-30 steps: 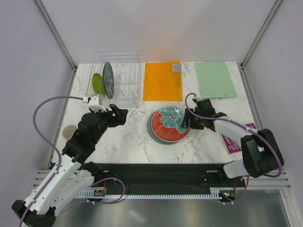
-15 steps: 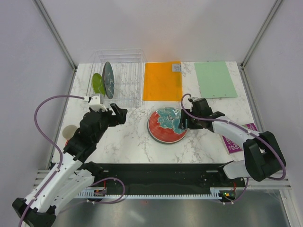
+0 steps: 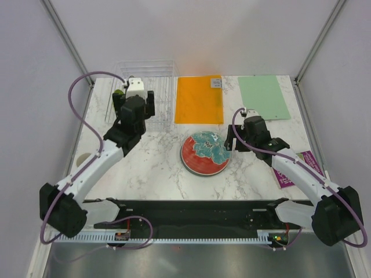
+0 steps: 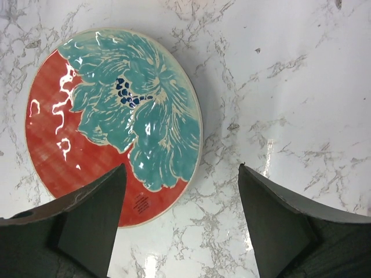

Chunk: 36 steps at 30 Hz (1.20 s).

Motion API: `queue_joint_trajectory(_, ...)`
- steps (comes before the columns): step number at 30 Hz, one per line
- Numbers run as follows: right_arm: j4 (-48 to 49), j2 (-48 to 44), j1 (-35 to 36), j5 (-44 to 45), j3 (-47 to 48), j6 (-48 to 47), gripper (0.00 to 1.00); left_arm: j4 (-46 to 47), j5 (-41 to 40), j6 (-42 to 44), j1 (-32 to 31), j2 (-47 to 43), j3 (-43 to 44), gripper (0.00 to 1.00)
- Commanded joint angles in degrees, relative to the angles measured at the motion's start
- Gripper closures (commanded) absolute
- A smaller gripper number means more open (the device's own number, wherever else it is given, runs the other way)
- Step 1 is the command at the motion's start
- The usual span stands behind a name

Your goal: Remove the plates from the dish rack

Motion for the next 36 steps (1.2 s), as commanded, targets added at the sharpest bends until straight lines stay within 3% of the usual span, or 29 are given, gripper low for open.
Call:
queue_joint_trajectory(1, -1.20, 0.23, 0.18, 1.67, 2.08, -1.60, 0.15, 6.67, -4.75, 10.53, 2.71, 9.02, 8.82, 0.00)
queue_joint_trajectory(6, -1.29, 1.55, 0.01, 2.72, 2.34, -2.92, 0.12, 0.17, -0.45, 5.53, 8.77, 19.05, 18.13, 0.00)
queue_joint_trajectory(12, -1.12, 4.27, -0.08, 4.04, 3.04, -4.42, 0.11, -0.89, 1.58, 5.87, 12.21, 27.56, 24.20, 0.01)
queue_joint_trajectory(18, -1.20, 3.93, -0.43, 4.74, 3.22, -4.77, 0.11, -2.47, 0.36, 5.35, 13.17, 33.56, 27.81, 0.13)
queue_joint_trajectory(20, -1.29, 3.40, -0.52, 5.10, 3.31, -4.95, 0.10, -2.92, 1.40, 3.52, 13.79, 34.70, 27.82, 0.22)
queue_joint_trajectory(24, -1.99, 2.08, -0.96, 5.18, 3.66, -5.21, 0.09, -5.11, 1.76, 1.92, 14.67, 37.51, 29.66, 0.25)
queue_joint_trajectory(28, -2.34, 1.47, -1.22, 5.10, 3.83, -5.30, 0.09, -7.57, 0.62, 1.22, 15.20, 40.41, 31.51, 0.46)
queue_joint_trajectory(29, -2.43, 1.38, -1.22, 5.18, 3.83, -5.21, 0.09, -7.92, 0.53, 0.87, 15.28, 40.94, 31.69, 0.55)
queue_joint_trajectory(31, -2.61, 1.29, -1.40, 5.01, 3.83, -5.30, 0.09, -8.28, 0.35, 0.60, 15.37, 41.21, 31.78, 0.85)
queue_joint_trajectory(32, -2.52, 1.38, -1.40, 5.10, 3.83, -5.30, 0.09, -8.28, 0.35, 0.43, 15.37, 41.29, 31.77, 0.93)
queue_joint_trajectory(33, -2.61, 1.29, -1.49, 4.92, 3.75, -5.30, 0.09, -8.37, 0.00, 0.25, 15.37, 41.21, 31.77, 0.98)
queue_joint_trajectory(36, -2.70, 1.11, -1.57, 4.92, 3.66, -5.21, 0.10, -8.72, -0.96, -0.19, 15.37, 40.42, 31.69, 0.98)
